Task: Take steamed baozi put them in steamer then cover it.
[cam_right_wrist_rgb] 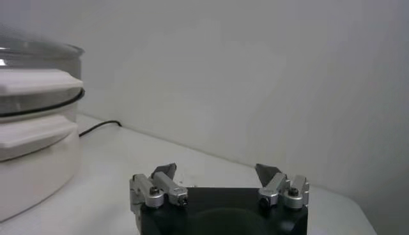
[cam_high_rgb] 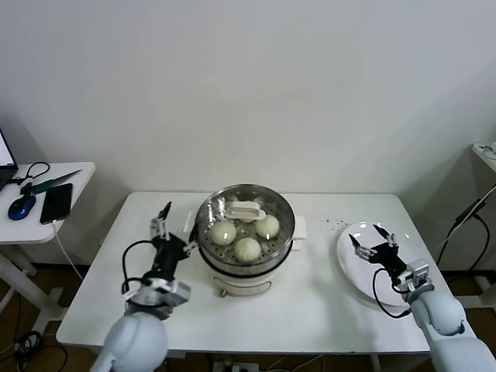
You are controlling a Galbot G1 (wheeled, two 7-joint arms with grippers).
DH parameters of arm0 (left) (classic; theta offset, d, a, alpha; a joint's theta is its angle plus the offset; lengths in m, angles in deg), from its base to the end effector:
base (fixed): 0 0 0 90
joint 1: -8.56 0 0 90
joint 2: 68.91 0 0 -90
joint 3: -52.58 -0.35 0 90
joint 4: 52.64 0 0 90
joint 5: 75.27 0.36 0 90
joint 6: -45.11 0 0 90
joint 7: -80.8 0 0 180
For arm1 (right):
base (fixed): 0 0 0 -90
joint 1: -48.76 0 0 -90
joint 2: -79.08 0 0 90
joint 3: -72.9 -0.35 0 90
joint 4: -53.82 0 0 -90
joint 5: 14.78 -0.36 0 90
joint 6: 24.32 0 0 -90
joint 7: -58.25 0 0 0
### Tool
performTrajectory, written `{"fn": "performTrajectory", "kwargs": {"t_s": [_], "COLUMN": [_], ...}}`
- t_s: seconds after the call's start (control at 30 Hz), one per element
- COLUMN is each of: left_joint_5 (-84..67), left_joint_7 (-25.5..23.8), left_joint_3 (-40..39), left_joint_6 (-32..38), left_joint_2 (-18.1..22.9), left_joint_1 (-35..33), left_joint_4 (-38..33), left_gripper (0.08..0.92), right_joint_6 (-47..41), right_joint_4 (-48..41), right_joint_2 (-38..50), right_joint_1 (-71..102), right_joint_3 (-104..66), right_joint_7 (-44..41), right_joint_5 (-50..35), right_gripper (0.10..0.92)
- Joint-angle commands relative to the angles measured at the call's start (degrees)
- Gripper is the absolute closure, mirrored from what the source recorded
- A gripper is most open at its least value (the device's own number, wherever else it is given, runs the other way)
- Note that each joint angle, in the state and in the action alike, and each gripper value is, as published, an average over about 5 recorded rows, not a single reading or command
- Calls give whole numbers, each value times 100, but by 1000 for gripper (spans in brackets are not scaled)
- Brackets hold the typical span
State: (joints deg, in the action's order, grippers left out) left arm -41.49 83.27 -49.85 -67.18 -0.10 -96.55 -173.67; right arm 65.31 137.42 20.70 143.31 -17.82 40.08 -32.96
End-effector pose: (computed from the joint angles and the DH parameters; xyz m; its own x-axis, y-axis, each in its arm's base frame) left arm 0.2446 -0.0025 -0.2497 -0.9983 0.0467 0.0359 0.0576 0.6447 0.7622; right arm 0.3304 -0.2084 -0.3572 -0.9421 -0.2358 0.2383 -0.2797 0.9447 -0.1710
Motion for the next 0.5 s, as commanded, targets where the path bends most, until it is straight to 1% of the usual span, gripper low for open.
{"fn": "performTrajectory", "kwargs": {"t_s": [0.03, 0.17, 0.27, 0.5], "left_joint_5": [-3812, -4357, -4492, -4561], "left_joint_7": [391, 260, 232, 181], "left_joint_3": [2307, 2476, 2503, 2510], "left_joint_6": [2223, 2440, 2527, 2465], "left_joint_2": [601, 835, 874, 893], "left_joint_1": [-1069, -1214, -1280, -1350], "left_joint_4": [661, 1067, 1244, 1128], "left_gripper": [177, 177, 177, 177], "right_joint_6": [89, 241, 343, 513], "right_joint_4": [252, 349, 488, 723], "right_joint_2": [-40, -103, -143, -237], "right_joint_1": [154, 240, 336, 597], "right_joint_3": [-16, -35, -60, -168], "right_joint_7": [-6, 31, 61, 49], "right_joint_5": [113, 160, 124, 29], "right_gripper": [203, 203, 203, 203]}}
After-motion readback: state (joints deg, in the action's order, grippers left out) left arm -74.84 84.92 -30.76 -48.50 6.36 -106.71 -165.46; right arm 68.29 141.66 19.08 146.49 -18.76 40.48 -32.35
